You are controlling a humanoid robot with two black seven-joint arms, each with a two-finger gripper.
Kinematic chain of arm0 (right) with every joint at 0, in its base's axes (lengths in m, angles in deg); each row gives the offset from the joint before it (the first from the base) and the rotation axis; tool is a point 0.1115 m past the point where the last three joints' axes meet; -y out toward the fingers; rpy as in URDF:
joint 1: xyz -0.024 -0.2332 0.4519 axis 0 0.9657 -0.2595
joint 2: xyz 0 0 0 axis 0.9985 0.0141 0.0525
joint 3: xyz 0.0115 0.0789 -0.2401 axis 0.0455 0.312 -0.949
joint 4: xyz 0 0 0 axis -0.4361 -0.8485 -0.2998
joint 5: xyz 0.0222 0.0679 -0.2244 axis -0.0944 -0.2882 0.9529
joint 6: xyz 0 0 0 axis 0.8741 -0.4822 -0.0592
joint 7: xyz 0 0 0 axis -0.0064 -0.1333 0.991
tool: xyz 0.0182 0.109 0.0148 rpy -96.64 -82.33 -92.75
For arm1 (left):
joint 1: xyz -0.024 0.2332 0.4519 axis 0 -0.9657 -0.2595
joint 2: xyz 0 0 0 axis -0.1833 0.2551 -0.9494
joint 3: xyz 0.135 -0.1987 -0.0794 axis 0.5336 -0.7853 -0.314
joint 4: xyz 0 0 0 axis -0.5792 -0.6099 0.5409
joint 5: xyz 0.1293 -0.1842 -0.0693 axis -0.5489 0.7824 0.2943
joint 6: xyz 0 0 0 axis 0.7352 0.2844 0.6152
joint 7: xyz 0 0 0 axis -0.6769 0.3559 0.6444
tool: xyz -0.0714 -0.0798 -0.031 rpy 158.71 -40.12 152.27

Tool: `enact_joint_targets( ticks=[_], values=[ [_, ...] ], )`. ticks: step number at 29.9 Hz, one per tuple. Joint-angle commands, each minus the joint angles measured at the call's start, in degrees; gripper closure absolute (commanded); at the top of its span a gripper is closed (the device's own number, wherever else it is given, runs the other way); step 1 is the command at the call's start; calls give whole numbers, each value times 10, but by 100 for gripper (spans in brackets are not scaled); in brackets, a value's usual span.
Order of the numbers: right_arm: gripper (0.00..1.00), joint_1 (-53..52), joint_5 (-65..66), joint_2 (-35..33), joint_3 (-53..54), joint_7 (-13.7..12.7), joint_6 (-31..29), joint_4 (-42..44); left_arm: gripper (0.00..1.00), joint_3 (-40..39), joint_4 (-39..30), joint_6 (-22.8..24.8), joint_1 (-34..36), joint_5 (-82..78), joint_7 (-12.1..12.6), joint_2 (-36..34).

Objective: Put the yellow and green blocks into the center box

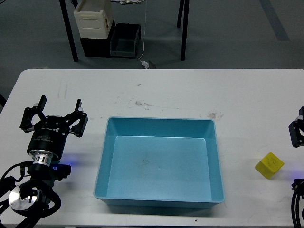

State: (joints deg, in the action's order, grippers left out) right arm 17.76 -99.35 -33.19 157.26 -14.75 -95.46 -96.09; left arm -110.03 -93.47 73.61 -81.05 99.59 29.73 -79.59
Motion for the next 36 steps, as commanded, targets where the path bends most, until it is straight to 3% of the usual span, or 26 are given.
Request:
enact_joint_targets(
  ticks=[1, 7, 12, 19, 24, 29, 34, 36],
  values=[
    [0, 6, 1, 0, 1, 1, 0, 2, 0, 1, 0, -2, 0, -1, 0, 0],
    [0, 10, 6, 0, 7, 2, -7, 2, 0, -2, 0, -1, 0, -1, 0, -1],
    [0, 7, 56, 0, 24, 2, -78, 2, 0, 1, 2, -1, -1, -1, 0, 0],
    [0, -32, 343, -46, 99, 2, -84, 25, 0, -5, 3, -2, 0, -1, 0, 0],
    [0, -95, 499, -99, 97, 3, -76, 29, 0, -6, 4, -2, 0, -1, 0, 0],
    [0, -202, 696, -110, 95, 3, 19, 31, 0, -6, 5, -1, -1, 0, 0, 0],
    [0, -268, 766, -185, 46, 4, 11, 35, 0, -6, 6, -1, -1, -1, 0, 0],
    [0, -293, 772, -224, 20, 25, -4, 51, 0, -6, 6, -1, -1, -1, 0, 0]
  ],
)
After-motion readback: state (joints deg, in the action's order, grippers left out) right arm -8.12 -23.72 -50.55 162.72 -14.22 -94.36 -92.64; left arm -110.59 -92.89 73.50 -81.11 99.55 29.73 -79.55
